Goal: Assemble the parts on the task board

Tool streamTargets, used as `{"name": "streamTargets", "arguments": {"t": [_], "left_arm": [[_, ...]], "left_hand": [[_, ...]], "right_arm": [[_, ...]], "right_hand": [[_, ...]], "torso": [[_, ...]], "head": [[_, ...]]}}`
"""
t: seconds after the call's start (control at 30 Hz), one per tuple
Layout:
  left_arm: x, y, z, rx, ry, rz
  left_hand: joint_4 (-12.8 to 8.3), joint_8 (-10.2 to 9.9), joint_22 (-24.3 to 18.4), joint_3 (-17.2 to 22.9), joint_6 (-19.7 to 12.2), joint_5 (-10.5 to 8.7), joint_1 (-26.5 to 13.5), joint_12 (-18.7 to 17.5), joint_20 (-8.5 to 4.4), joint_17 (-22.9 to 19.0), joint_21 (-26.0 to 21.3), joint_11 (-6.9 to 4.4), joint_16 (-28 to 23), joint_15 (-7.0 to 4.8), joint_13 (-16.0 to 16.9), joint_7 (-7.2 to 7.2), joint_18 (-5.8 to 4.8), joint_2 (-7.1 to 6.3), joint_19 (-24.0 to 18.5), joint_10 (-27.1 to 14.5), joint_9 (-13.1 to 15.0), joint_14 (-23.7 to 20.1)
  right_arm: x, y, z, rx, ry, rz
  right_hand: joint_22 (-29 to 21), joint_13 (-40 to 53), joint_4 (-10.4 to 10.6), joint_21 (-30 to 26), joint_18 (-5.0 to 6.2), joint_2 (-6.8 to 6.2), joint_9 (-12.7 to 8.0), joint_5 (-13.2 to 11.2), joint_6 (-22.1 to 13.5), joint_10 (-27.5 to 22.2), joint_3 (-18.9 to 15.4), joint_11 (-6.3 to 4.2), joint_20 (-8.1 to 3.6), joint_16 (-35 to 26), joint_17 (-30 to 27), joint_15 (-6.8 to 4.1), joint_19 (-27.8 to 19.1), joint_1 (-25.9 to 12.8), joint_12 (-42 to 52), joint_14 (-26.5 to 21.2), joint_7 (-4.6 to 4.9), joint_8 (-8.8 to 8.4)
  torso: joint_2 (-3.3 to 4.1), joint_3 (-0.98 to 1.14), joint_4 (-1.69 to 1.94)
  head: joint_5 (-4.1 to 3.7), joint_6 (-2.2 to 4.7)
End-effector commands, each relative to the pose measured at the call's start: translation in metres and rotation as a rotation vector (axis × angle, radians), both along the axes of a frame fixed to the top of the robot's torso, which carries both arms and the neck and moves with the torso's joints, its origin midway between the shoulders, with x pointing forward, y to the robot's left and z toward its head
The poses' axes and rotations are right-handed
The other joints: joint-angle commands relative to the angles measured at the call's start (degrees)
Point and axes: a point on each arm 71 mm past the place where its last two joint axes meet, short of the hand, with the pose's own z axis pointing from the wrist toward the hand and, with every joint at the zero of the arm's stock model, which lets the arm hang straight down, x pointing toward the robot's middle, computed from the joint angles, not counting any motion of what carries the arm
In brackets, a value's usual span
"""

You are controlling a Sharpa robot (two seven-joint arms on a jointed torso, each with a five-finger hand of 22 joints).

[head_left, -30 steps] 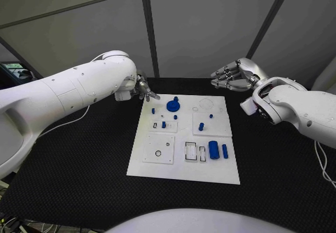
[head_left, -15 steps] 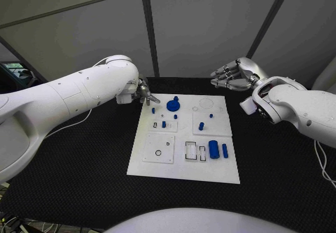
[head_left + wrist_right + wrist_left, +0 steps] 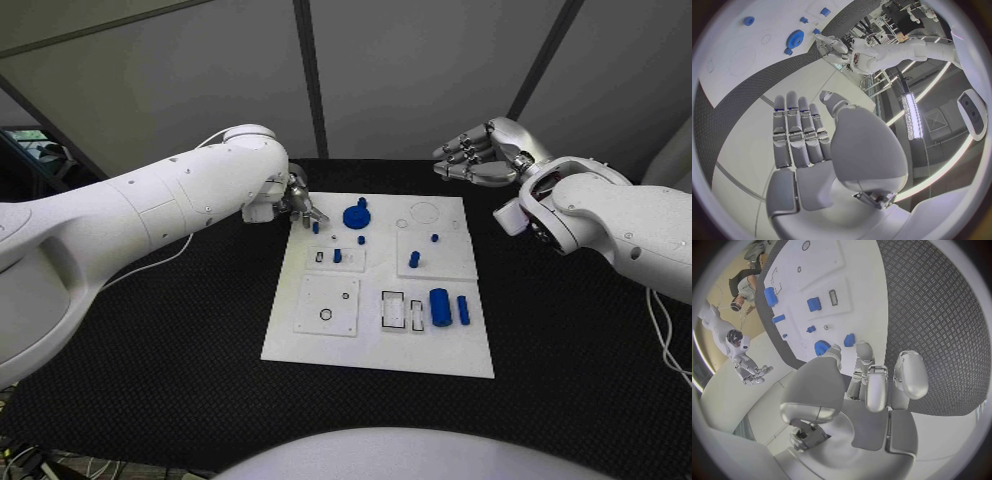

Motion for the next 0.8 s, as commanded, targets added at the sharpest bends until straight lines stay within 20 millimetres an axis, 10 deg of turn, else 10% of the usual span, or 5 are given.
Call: {"name": "streamTargets", "arguments": {"t": [0.03, 0.8], "left_arm": [[-0.0012, -0.0022, -0.0013, -0.003, 0.015, -0.019], [-0.0021, -0.0006, -0.0009, -0.021, -0.022, 0.006]], "left_hand": [[-0.23, -0.19, 0.05, 0.02, 0.30, 0.28, 0.73, 0.35, 0.16, 10.67, -0.03, 0.02, 0.32, 0.21, 0.04, -0.04, 0.68, -0.02, 0.12, -0.19, -0.06, 4.67], [-0.87, 0.44, 0.24, 1.42, 1.47, 0.19, 3.94, 0.41, -0.13, 10.73, -0.13, -0.44, 0.39, -0.15, -0.35, -0.56, 0.69, 2.02, 0.18, -0.07, 0.08, 4.71]], "right_arm": [[-0.0001, 0.0014, 0.0012, -0.002, -0.003, 0.009], [0.0015, 0.0013, 0.0000, -0.005, 0.005, 0.007]], "right_hand": [[-0.08, -0.07, 0.06, -0.22, 0.28, 0.24, -0.04, 0.19, -0.41, -0.34, 0.36, 0.11, 0.42, -0.15, -0.07, -0.05, 0.02, -0.10, -0.10, -0.22, -0.05, -0.15], [-0.08, -0.07, 0.06, -0.22, 0.28, 0.24, -0.04, 0.19, -0.41, -0.34, 0.36, 0.11, 0.42, -0.15, -0.07, -0.05, 0.02, -0.10, -0.10, -0.22, -0.05, -0.15]], "torso": [[-0.04, 0.04, 0.04], [-0.03, 0.02, 0.05]], "head": [[0.06, -0.05], [-0.08, -0.20]]}}
